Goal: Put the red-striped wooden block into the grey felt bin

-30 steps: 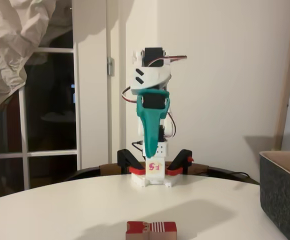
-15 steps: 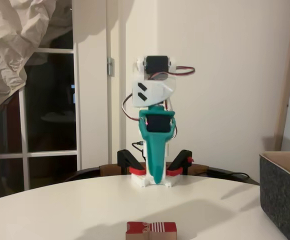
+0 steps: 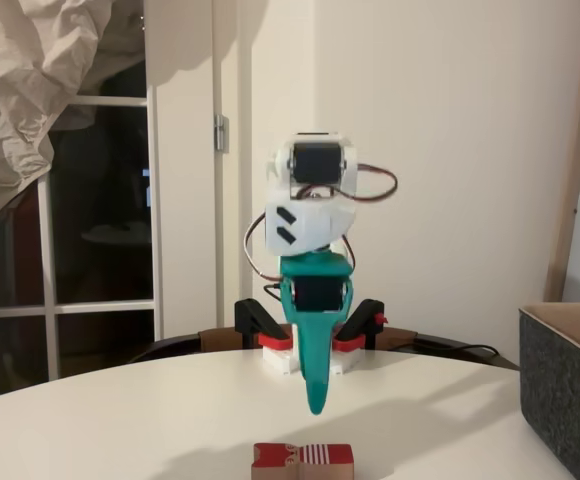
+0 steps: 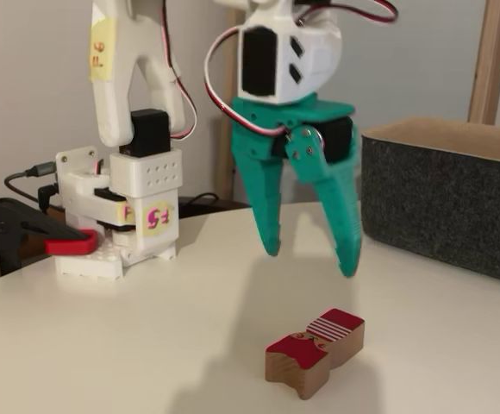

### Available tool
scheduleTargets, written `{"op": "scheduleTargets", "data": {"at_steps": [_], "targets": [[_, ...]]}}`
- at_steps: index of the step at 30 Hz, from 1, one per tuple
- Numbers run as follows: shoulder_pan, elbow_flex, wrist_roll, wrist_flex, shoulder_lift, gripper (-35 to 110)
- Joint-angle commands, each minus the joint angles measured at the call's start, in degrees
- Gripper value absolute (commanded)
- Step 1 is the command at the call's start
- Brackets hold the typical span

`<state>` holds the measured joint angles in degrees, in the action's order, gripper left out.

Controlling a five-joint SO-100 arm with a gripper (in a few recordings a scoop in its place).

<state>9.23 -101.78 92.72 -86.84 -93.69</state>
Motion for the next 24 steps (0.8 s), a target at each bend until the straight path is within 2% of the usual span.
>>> {"op": "scheduleTargets", "data": {"at_steps": [1, 24], "targets": [[-0.09, 1.41, 0.44, 1.76, 1.23, 29], [-0.88, 1.49, -1.76, 9.67, 12.48, 33]]}}
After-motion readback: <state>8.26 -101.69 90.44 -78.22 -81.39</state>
